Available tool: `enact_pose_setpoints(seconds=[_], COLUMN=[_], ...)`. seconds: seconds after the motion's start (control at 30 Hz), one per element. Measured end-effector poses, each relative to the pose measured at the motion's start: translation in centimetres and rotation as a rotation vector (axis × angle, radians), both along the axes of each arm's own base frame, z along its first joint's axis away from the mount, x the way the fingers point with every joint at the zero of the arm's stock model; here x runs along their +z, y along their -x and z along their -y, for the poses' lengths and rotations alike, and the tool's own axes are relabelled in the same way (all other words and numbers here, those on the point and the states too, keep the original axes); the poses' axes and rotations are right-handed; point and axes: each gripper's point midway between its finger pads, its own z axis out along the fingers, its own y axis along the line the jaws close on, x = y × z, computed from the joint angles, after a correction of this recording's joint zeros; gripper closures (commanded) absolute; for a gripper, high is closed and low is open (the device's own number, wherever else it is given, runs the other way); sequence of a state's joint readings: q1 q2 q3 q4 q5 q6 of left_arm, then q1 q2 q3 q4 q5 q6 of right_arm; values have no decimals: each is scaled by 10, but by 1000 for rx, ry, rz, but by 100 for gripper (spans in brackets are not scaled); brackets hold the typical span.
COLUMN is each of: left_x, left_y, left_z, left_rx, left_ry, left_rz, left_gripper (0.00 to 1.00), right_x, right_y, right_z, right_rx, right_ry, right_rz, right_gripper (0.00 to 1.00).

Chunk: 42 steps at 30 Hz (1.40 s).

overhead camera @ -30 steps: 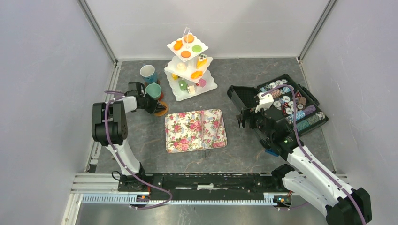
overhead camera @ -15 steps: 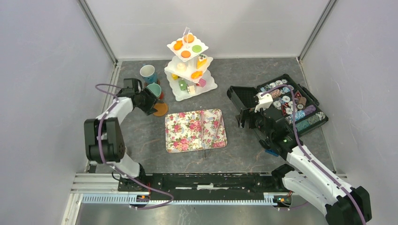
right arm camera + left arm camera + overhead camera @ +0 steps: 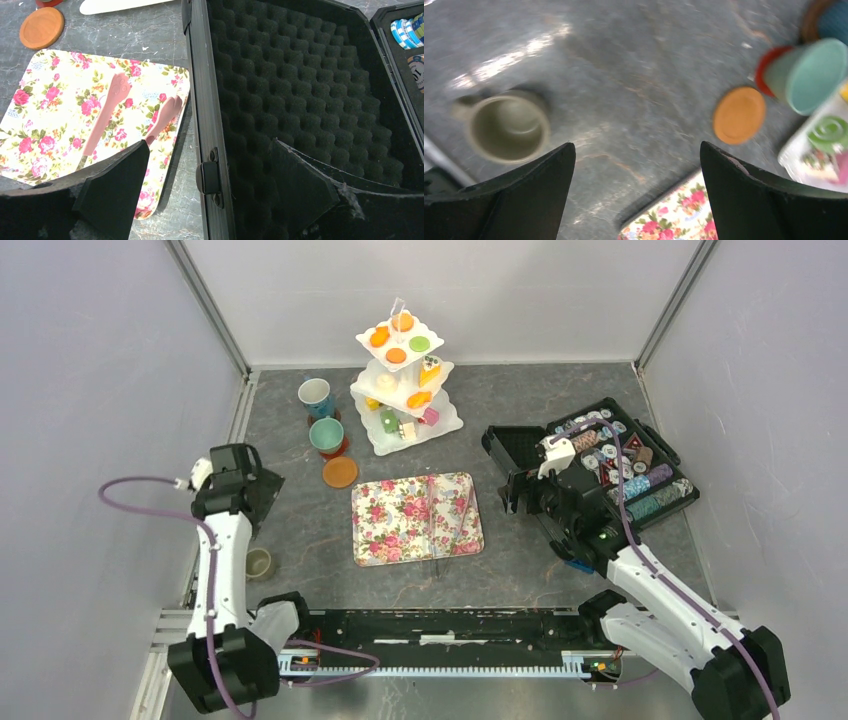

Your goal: Serve the afternoon tea

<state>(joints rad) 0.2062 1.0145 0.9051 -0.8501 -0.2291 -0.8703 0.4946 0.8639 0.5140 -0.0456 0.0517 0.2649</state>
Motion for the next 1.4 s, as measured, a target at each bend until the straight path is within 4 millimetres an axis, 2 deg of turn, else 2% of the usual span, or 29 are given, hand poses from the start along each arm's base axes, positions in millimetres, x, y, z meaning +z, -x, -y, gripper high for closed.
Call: enact_pose_setpoints(seconds=[0.1,0.23,0.33,0.5,0.57,0.7,0.87,0.93,1.07,1.17,1.27,1.4], left_x=[-14,-46,-67,-82,-89,-104,-112,-112,-112,-111,-110,-109], left_y=[27,46,53,60,65,72,68,66,63,63,64,62], left_z=[-20,-33,-34,-40,-41,-41,-44,-45,-47,-47,-47,-43], left_rx=[128,243,290,353,381,413,431,431,432,430,430,394], left_ry=[0,65,106,141,159,191,202,200,195,193,191,185], left_rz=[-63,-201,-293,-339,-349,-366,-366,-359,-348,-340,-334,-334], left_gripper=[0,0,0,1,4,20,47,51,67,73,87,98], right_x=[-1,-1,-1,1,1,1,1,1,1,1,1,1], right_y=[-1,-1,-1,-2,-2,-2,-2,-2,-2,-2,-2,-2], right_z=[-1,-2,-2,-2,-2,-2,-3,-3,-3,-3,-3,-3], right_rx=[4,7,7,6,6,6,6,6,6,5,5,5], right_ry=[0,-1,-1,-2,-2,-2,-2,-2,-3,-4,-5,-6], right_rz=[-3,-5,-4,-2,-1,-2,-2,-2,-3,-3,-4,-4], right_gripper=[2,2,2,2,2,2,2,2,2,2,2,2])
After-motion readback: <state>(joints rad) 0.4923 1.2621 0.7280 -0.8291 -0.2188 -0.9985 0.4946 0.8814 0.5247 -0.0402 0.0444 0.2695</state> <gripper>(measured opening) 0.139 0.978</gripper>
